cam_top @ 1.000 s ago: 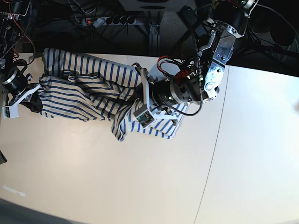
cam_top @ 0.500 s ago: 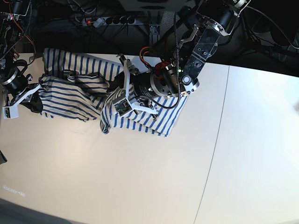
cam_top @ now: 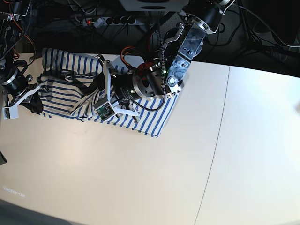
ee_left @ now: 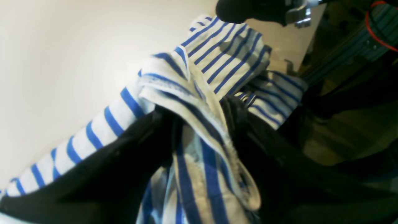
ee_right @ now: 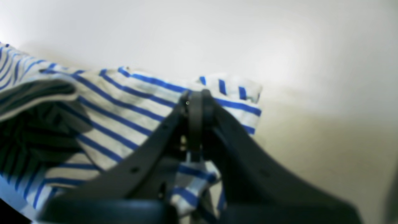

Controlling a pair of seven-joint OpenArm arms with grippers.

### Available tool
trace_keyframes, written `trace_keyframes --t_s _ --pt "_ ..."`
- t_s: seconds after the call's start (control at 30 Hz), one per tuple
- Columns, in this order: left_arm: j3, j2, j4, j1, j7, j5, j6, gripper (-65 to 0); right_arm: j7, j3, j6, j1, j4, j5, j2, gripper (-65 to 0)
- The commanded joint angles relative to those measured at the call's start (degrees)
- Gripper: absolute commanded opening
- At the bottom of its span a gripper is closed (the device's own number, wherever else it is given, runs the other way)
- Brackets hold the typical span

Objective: Fold the T-shirt properly
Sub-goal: 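Carry the strip end with the left gripper over onto the strip's middle, then hold the folded end down with the left gripper while right gripper regrips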

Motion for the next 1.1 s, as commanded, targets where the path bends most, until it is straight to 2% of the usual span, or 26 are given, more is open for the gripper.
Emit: trace_keyframes --t_s 0.0,0.07,0.17,0.2,0.33,0.57,0.7,0.83,0.9,0.97,1.07 --pt "0.11 0.98 0.39 -0.79 -1.73 -1.01 0.37 -37.7 1.27 0.63 4.04 0.46 0.85 0.92 1.14 -65.0" --pt "0.11 0.90 -0.57 -0.79 -1.88 -0.44 0.37 -35.9 1.27 0.63 4.04 0.44 0.85 0.92 1.14 -65.0" --pt "0.11 0.87 -2.40 -0.79 -2.71 1.20 0.37 -24.1 1.27 0.63 4.04 0.44 0.85 0.94 1.14 -65.0" --pt "0.11 0.90 -3.15 -0.79 -3.82 2.32 0.37 -22.5 1.27 0.63 4.02 0.46 0.85 0.96 1.14 -65.0" --pt "0.11 0.85 -4.35 -0.81 -8.33 7.13 0.42 -22.4 1.27 0.63 4.04 0.46 0.85 1.14 1.14 -65.0" --pt "5.97 0.76 -4.35 -0.79 -9.27 13.60 0.50 -22.5 1.31 0.63 4.04 0.46 0.85 1.16 1.14 -65.0" --pt "10.16 0.76 -4.35 -0.81 -9.31 16.46 5.03 -22.5 1.31 0.63 4.02 0.46 0.85 1.16 1.14 -65.0" --pt "10.86 0.76 -3.82 -1.36 -7.67 21.11 9.16 -22.7 1.33 1.03 4.02 0.48 0.87 2.08 1.14 -65.0" --pt "10.86 0.70 -1.99 -1.90 -5.46 21.73 11.56 -22.9 1.33 3.08 4.02 0.48 0.87 4.79 1.14 -65.0" --pt "10.86 -0.13 1.11 -1.97 -3.91 21.40 11.82 -22.9 0.90 6.95 4.04 0.46 0.87 6.54 1.14 -65.0" --pt "10.86 -3.30 4.74 -1.88 -3.82 17.88 11.82 -22.9 -3.45 13.99 4.02 0.44 0.87 8.98 1.44 -65.0"
